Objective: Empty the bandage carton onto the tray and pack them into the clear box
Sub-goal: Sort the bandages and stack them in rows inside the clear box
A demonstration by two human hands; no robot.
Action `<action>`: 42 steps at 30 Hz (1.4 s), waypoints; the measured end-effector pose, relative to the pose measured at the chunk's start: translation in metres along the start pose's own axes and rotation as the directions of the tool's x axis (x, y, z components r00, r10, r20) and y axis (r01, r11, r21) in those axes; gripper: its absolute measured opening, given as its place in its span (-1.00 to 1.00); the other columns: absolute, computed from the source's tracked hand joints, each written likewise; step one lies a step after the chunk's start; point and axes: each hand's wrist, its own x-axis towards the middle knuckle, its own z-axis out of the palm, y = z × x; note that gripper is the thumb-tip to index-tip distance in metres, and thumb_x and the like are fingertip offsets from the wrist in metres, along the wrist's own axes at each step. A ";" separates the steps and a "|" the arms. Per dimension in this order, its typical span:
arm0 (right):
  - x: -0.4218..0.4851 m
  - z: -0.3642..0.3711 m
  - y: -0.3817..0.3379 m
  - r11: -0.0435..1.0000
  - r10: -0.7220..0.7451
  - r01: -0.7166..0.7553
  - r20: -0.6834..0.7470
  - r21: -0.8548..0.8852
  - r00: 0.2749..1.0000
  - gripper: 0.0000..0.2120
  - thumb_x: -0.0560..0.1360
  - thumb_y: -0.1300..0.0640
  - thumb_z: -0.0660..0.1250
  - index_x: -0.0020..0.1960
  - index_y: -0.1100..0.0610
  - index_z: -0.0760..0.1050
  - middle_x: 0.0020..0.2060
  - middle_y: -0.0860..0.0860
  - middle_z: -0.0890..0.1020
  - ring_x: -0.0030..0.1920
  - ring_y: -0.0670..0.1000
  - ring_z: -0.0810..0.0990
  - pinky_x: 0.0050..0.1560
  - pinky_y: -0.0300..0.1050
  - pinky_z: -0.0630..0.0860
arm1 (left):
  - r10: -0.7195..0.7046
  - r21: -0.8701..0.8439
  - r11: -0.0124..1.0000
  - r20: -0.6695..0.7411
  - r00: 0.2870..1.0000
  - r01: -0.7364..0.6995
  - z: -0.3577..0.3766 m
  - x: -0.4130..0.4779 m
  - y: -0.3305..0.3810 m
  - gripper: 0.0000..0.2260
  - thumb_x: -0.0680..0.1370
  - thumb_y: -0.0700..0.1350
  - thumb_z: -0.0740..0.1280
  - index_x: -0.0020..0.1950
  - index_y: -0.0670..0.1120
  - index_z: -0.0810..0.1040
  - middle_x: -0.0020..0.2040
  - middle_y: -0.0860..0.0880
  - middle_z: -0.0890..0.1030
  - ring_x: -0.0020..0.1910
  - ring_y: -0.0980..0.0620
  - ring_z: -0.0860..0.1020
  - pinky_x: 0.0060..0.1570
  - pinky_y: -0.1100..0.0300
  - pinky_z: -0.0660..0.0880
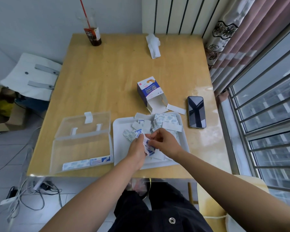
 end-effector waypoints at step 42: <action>0.000 0.010 0.027 0.768 -0.151 0.213 0.152 -0.604 0.977 -0.93 0.45 0.29 0.30 -0.07 0.20 0.47 -0.27 0.02 0.50 -0.29 0.03 0.43 -0.22 -0.06 0.40 | 0.350 0.924 -0.114 0.382 0.855 -0.366 -0.061 0.011 -0.018 -0.89 0.58 -0.14 0.17 0.07 -0.03 0.45 -0.14 -0.05 0.60 -0.17 -0.08 0.54 -0.24 0.11 0.37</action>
